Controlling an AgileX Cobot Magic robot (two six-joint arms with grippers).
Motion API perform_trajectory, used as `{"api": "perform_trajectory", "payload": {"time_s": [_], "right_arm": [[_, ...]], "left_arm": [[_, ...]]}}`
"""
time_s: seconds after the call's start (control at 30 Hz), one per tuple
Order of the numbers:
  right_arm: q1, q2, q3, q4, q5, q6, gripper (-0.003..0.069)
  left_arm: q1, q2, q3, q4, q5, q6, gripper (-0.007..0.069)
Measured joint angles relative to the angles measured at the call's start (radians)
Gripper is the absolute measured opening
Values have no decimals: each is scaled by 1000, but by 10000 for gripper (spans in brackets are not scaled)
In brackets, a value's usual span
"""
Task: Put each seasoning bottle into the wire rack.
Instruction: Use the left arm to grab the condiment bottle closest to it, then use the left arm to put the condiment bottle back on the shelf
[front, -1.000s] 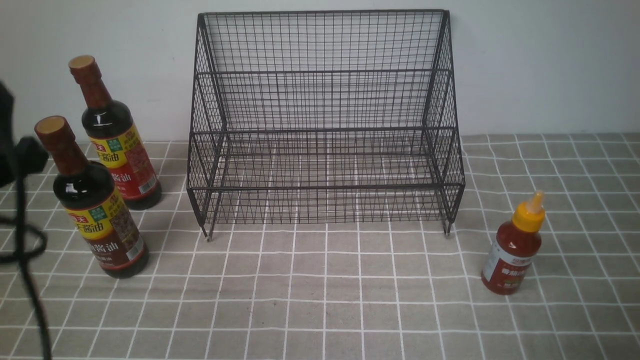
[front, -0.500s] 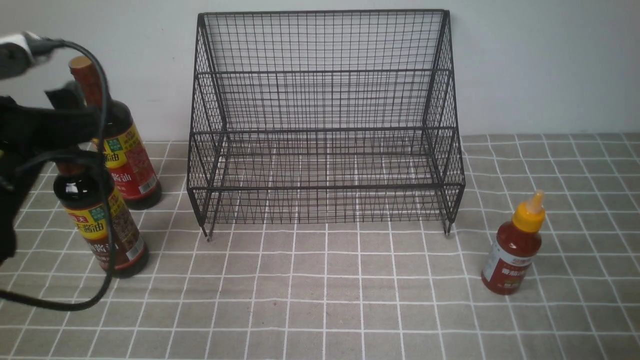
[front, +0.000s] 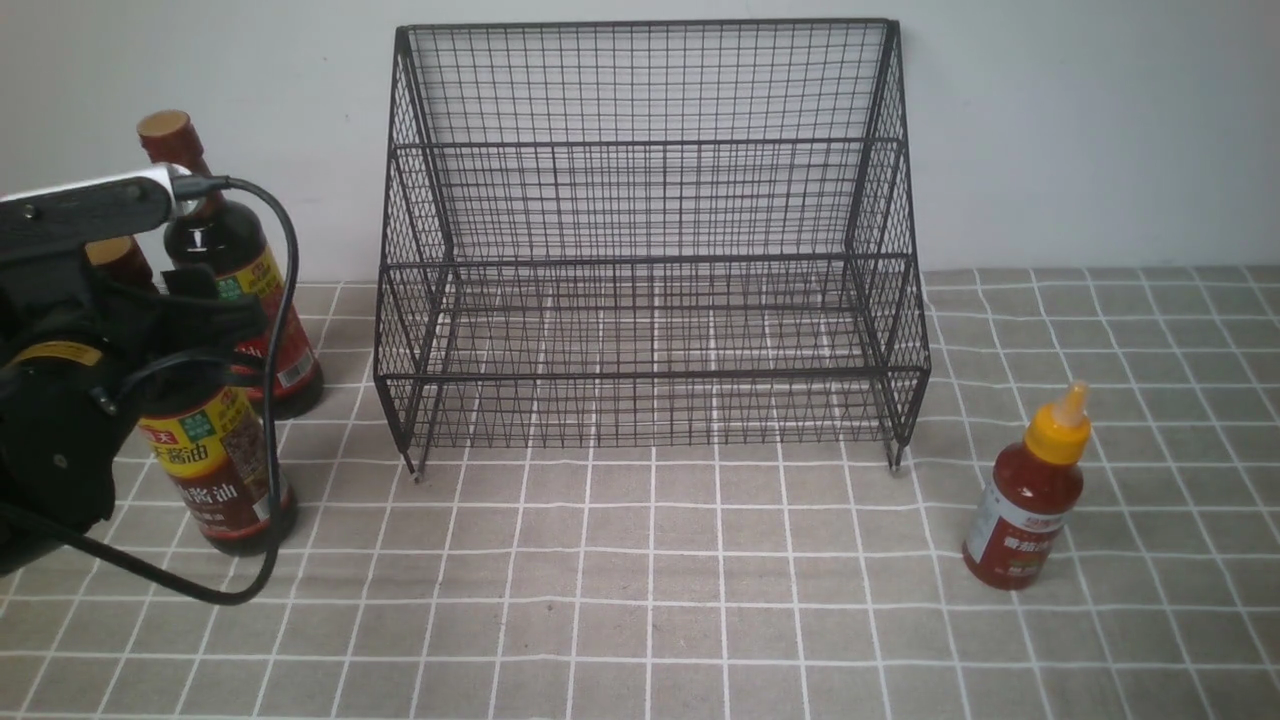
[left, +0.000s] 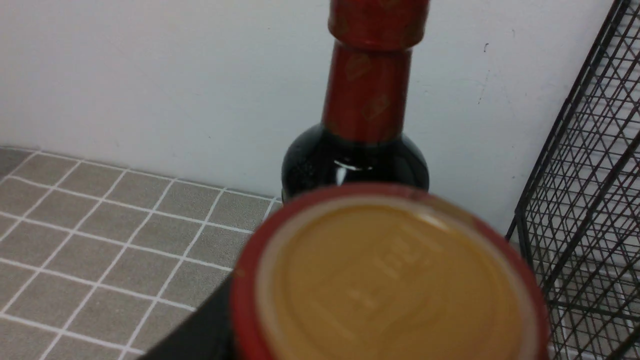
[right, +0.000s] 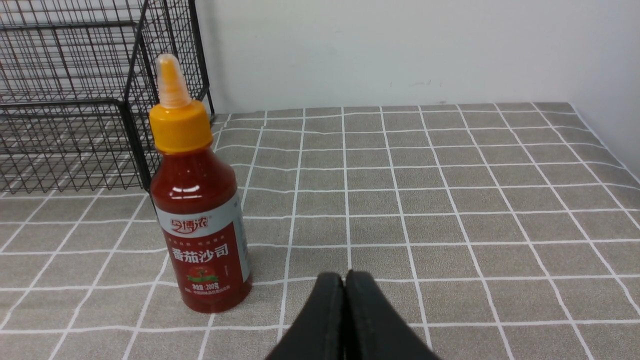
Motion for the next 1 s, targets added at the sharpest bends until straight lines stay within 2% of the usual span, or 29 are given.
{"api": "perform_trajectory", "payload": {"time_s": [0.03,0.2,0.37,0.53,0.73,1.0], "right_arm": [[0,0,0,0,0,0,-15],[0,0,0,0,0,0,-15],[0,0,0,0,0,-17,-15],[0,0,0,0,0,-18,-15],[0,0,0,0,0,-20,-15],[0,0,0,0,0,-21,-15]], "left_arm": [[0,-4,-1,6,-4,14,253],[0,-43,-1,1,60,76,260],[0,-160,8,-3,220,144,260],[0,-278,-5,-2,307,147,260],[0,-398,-117,5,484,143,260],[-23,-396,-276,11,636,76,260]]}}
